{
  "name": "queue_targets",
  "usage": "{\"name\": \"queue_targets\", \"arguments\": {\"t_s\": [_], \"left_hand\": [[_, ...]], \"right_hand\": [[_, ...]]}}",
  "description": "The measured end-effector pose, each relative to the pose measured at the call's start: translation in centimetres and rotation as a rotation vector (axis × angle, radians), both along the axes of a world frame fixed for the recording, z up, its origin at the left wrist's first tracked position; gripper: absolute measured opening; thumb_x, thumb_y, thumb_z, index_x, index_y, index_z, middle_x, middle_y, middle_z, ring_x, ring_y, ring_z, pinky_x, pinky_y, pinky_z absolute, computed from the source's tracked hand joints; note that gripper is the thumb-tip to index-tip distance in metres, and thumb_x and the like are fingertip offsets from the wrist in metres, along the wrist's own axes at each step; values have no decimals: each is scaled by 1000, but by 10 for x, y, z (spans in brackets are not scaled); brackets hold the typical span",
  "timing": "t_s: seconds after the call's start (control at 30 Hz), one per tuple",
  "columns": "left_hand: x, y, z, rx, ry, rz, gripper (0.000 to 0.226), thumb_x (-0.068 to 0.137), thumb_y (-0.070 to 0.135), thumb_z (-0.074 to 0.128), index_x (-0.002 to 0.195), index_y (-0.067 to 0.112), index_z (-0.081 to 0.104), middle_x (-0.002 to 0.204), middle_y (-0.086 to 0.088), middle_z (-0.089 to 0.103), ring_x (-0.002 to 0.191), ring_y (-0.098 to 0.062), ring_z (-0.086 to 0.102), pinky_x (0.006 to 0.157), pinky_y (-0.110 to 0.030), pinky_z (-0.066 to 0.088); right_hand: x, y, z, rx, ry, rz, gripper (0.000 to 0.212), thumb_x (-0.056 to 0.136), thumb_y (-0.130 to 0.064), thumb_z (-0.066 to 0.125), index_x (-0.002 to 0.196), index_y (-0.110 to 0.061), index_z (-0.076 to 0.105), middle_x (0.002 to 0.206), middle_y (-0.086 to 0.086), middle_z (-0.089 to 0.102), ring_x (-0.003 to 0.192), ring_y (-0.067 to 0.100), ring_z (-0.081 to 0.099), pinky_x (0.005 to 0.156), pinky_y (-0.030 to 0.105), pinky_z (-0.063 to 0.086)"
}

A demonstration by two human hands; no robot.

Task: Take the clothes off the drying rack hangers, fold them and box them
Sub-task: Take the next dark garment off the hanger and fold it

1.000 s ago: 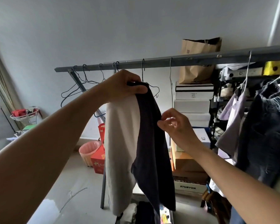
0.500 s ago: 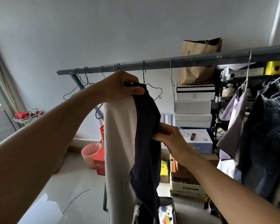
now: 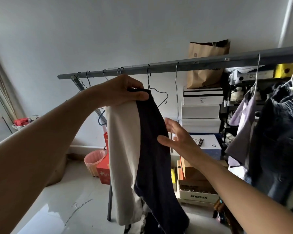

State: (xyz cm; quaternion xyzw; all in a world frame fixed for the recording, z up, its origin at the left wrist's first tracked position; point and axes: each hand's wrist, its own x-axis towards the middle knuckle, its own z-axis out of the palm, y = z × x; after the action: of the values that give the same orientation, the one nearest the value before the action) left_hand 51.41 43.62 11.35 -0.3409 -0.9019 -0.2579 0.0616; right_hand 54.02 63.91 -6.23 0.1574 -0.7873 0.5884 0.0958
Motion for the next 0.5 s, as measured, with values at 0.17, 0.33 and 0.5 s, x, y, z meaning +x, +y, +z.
{"name": "queue_targets", "arguments": {"t_s": [0.17, 0.33, 0.5], "left_hand": [[5, -5, 1, 22, -18, -2, 24, 91, 36, 63, 84, 14, 69, 75, -17, 63, 66, -13, 55, 63, -30, 44], [11, -19, -2, 14, -23, 94, 27, 82, 34, 73, 73, 9, 67, 61, 1, 57, 53, -6, 50, 51, -21, 41], [22, -26, -3, 77, -180, 141, 28, 75, 40, 74, 67, 14, 69, 54, 5, 65, 46, -5, 59, 42, -17, 43]], "right_hand": [[1, -11, 14, -185, -77, 124, 26, 83, -29, 70, 109, -30, 64, 114, -7, 68, 108, 5, 63, 86, 18, 49], [3, -5, 14, -413, -116, 156, 23, 85, -24, 62, 100, -7, 67, 96, 6, 72, 95, 18, 66, 89, 30, 51], [1, -4, 40, -316, 16, 23, 27, 99, -24, 51, 84, -4, 60, 82, 11, 54, 81, 21, 51, 77, 36, 38]]}}
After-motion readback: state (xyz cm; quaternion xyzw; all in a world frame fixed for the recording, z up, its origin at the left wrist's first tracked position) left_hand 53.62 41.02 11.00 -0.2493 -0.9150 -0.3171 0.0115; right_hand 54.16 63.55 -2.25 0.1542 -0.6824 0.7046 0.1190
